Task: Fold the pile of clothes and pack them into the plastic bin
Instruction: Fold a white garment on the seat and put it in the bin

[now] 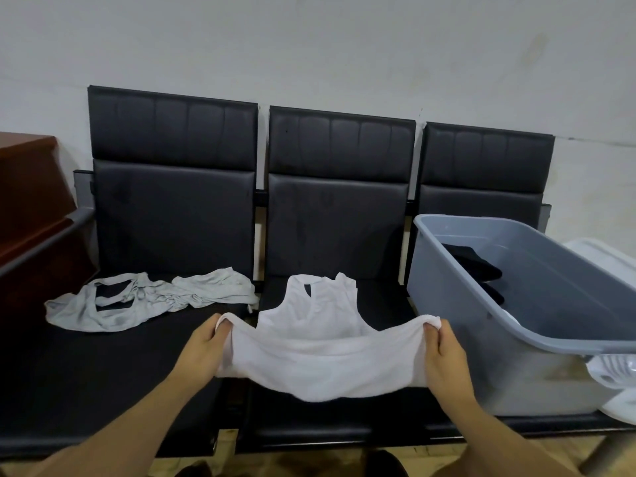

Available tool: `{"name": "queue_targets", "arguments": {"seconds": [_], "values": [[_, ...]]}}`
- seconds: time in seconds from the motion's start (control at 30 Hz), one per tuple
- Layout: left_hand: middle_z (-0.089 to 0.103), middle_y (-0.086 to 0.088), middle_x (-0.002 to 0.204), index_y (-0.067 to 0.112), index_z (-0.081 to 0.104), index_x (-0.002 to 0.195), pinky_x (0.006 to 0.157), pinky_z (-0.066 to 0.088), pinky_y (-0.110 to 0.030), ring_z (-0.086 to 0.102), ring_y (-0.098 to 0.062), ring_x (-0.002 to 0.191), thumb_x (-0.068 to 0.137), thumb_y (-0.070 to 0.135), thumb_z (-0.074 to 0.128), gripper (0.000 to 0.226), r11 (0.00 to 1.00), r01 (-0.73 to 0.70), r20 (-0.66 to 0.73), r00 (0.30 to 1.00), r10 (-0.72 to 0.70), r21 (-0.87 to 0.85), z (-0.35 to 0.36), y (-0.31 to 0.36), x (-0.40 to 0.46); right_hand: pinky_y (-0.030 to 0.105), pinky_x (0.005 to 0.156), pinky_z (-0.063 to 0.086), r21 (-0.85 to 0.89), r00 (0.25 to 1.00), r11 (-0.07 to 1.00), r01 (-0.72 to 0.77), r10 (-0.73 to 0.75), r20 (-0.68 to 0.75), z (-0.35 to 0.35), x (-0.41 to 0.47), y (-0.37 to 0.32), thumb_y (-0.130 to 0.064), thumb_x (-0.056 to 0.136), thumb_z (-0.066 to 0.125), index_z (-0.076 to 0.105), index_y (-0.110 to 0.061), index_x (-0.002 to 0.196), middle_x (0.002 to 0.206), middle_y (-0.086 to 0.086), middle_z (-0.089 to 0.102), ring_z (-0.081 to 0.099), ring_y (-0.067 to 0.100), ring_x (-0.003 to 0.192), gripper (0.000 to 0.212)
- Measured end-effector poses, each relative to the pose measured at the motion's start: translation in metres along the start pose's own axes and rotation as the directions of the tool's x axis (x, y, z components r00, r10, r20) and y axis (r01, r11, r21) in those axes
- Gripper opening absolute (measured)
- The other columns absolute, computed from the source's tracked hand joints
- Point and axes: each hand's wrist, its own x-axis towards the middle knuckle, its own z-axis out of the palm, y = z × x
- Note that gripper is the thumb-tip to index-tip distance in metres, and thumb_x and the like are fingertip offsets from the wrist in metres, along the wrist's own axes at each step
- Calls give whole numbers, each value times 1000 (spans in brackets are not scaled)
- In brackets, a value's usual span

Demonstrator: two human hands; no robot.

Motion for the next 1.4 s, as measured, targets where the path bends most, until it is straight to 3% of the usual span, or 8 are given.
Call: {"name": "queue_targets", "arguments": {"seconds": [0.33,0.57,0.77,0.93,1.03,1.17,1.27,1.4], "values": [[65,-21,102,2,59,100,74,41,-35,57,-22,84,105,35,40,38,993,77,33,996,-81,89,-5,-19,8,40,73,49,-132,999,991,-25,21,-37,-2,3,18,-40,108,34,53,-17,113,88,2,63,62,19,83,31],[59,-11,87,-1,59,96,70,40,-30,53,-17,79,104,32,45,36,997,48,-188,981,-58,-59,7,-6,52,38,58,44,-88,986,996,4,-19,-164,17,43,5,-42,108,33,49,-17,95,78,10,60,59,25,72,32],[30,-6,62,12,37,67,56,24,-30,29,-18,58,98,20,53,36,999,23,-235,972,-31,-36,26,-4,126,38,70,39,-89,969,995,-39,17,-245,53,131,15,-37,107,38,47,-9,83,77,4,54,53,27,75,38],[37,-10,68,12,50,73,55,28,-32,34,-22,64,95,30,54,29,991,89,-349,929,-119,-101,60,-16,206,37,70,38,-152,960,986,-64,19,-280,94,212,43,-37,107,38,42,-11,75,74,3,51,52,30,78,42],[49,-12,77,18,47,70,60,36,-32,46,-23,67,98,33,52,32,991,129,-341,931,-132,-32,90,-36,249,36,73,35,-254,971,965,-65,2,-238,120,259,72,-34,108,37,51,-4,89,86,8,56,53,30,87,39],[63,-7,77,13,63,74,78,50,-41,59,-28,78,99,43,53,41,960,204,-320,938,-136,192,121,-71,292,41,86,43,-529,988,835,-153,146,-55,152,310,120,-33,110,33,58,2,122,124,26,61,58,42,114,45],[60,-9,70,8,64,73,67,41,-36,55,-25,68,102,46,46,51,887,225,-323,942,-92,402,134,-88,307,42,87,43,-650,977,736,-188,209,-46,168,325,143,-34,109,34,58,1,127,132,24,57,55,43,119,46],[60,-7,69,8,62,75,59,39,-34,55,-26,66,100,49,49,50,813,211,-369,929,5,542,144,-96,312,47,88,47,-743,984,646,-175,120,-128,172,328,153,-41,103,47,57,0,123,127,25,58,53,44,120,47]]}}
